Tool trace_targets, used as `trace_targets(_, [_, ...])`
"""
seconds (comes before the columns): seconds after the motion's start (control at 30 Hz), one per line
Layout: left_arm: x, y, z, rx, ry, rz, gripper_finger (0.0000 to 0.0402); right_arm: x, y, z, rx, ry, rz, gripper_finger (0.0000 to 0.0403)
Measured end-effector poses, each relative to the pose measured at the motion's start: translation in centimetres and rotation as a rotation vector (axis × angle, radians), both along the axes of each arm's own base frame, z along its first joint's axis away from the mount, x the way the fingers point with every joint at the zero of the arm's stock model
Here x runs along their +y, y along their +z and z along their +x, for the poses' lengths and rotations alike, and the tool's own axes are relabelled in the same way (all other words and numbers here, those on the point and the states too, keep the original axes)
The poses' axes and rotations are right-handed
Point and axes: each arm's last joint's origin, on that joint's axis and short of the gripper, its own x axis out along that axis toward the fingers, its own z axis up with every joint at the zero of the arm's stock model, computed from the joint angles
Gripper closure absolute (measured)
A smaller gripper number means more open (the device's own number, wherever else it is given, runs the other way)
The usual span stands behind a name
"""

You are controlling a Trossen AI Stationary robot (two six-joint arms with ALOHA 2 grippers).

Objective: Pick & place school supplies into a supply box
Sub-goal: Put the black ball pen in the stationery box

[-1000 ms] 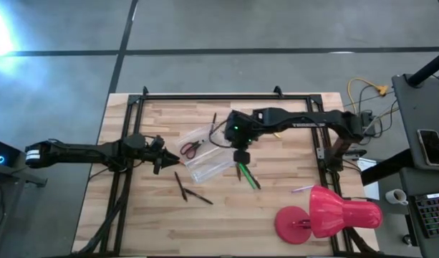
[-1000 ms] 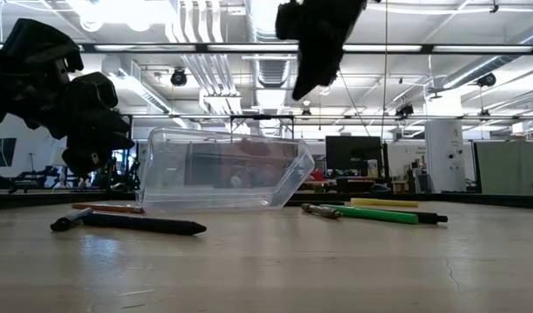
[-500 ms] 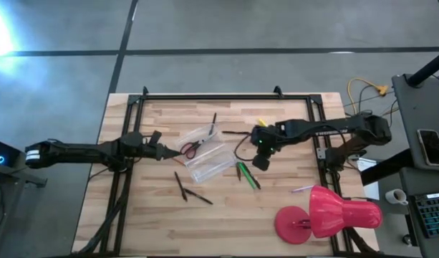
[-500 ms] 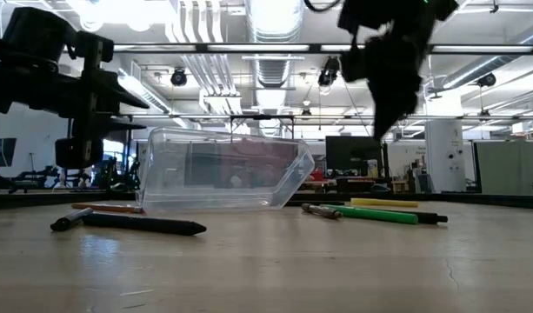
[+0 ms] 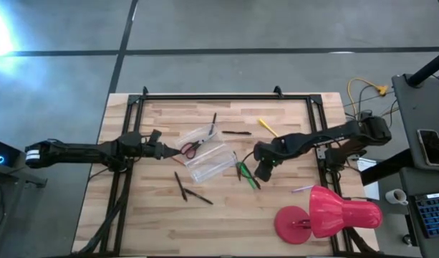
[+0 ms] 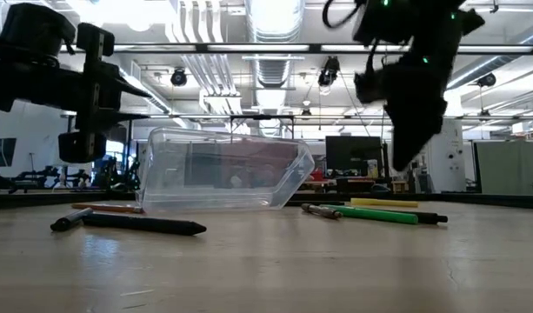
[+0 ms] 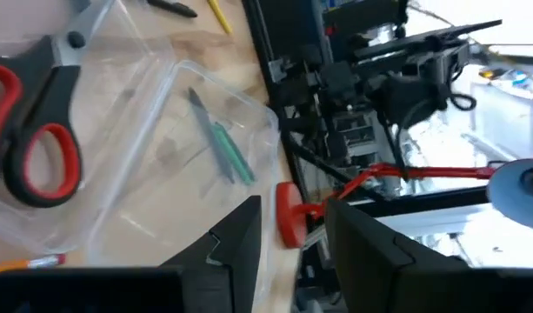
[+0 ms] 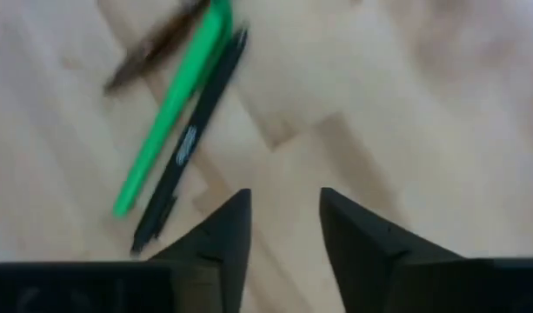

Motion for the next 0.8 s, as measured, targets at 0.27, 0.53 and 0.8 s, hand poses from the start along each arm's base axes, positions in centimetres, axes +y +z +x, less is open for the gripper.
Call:
trace_targets(0.27, [0.1,1.9,0.1,-0.190,0.017,0.028,0.0288,-1.3,3.4,1.3,-0.124,-0.051,-0.129,0.0234])
trace_targets(0.53, [1.1,2.2,-0.2,-0.210,0.376,0.106,0.0288,-2.8,3.6,1.5,-0.133,-0.084,-0.116,0.0234])
trace_targets(0.8, [2.9,1.3,-0.2,0.178,0.525,0.101,0.0349,-2.6,3.5,1.4,-0.124,-0.039,-0.088,0.0242])
